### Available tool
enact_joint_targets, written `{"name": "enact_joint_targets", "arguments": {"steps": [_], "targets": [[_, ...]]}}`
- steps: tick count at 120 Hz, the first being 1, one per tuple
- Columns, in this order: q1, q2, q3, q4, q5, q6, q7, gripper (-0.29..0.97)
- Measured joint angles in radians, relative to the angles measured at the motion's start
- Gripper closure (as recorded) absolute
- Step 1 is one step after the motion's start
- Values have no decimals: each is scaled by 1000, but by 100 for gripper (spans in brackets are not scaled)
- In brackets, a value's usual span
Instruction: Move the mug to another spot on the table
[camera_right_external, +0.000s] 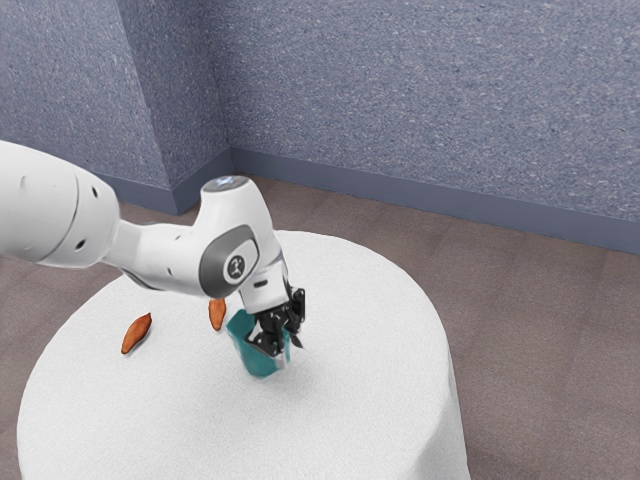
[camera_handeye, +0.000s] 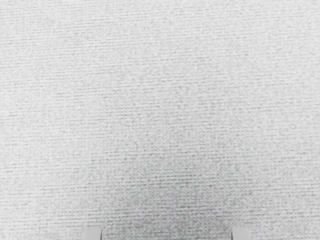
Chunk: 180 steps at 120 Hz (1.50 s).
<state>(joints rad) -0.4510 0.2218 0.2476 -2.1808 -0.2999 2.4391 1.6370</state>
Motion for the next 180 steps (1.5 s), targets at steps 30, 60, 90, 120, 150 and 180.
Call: {"name": "enact_joint_targets", "arguments": {"steps": [30, 60, 90, 120, 150, 180], "targets": [[0, -24, -1, -1, 7, -3, 4, 69], [-1, -28, -6, 37, 28, -36, -3, 71], [-4, -32, 13, 69, 122, -130, -56, 72], [-1, 5, 131, 112, 208, -199, -123, 72], [-1, 36, 171, 102, 232, -221, -173, 72], [-15, 5, 170, 42, 236, -228, -212, 72]]}}
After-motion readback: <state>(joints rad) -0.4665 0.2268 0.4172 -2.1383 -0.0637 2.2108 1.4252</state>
